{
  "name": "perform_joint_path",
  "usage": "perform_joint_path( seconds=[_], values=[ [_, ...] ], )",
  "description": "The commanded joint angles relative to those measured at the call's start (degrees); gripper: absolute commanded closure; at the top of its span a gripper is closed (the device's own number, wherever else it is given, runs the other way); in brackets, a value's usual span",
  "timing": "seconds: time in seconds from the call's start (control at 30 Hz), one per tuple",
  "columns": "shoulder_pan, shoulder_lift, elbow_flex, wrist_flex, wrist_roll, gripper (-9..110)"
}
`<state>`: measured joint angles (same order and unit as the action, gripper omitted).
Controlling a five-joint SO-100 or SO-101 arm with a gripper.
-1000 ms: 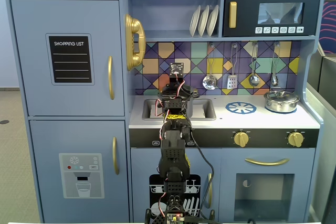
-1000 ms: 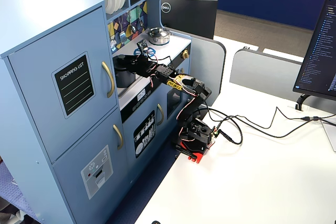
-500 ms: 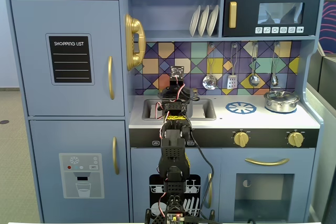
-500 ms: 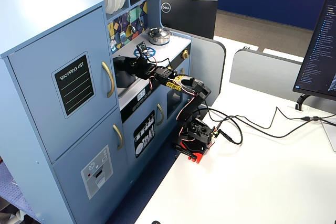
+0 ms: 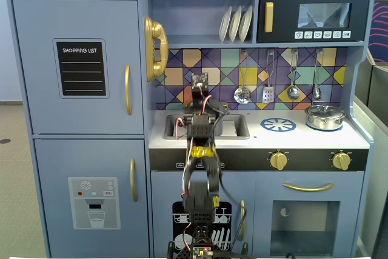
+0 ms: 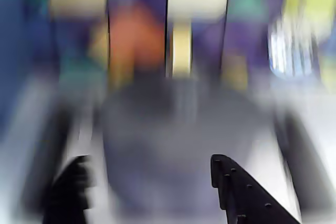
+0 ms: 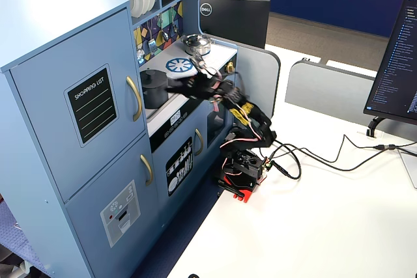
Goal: Pick up the lid from the counter and put it on the gray recipient
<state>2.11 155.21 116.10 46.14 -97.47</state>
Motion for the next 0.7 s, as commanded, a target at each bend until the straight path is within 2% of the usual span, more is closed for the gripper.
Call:
perform_joint_path(
  seconds=[0.0,0.17,0.27,0.43,0.67],
  values=[
    [2.20,10.81,4.39,14.77,-2.72,102],
    [0.70,17.14,22.06,12.13,6.15,102],
    [-0.62,19.60,32.34,12.57,2.99,102],
    [-3.16,25.05,43.07,15.82,9.67,102],
    [-2.11,26.81,55.55,18.54,12.22,102]
  ],
)
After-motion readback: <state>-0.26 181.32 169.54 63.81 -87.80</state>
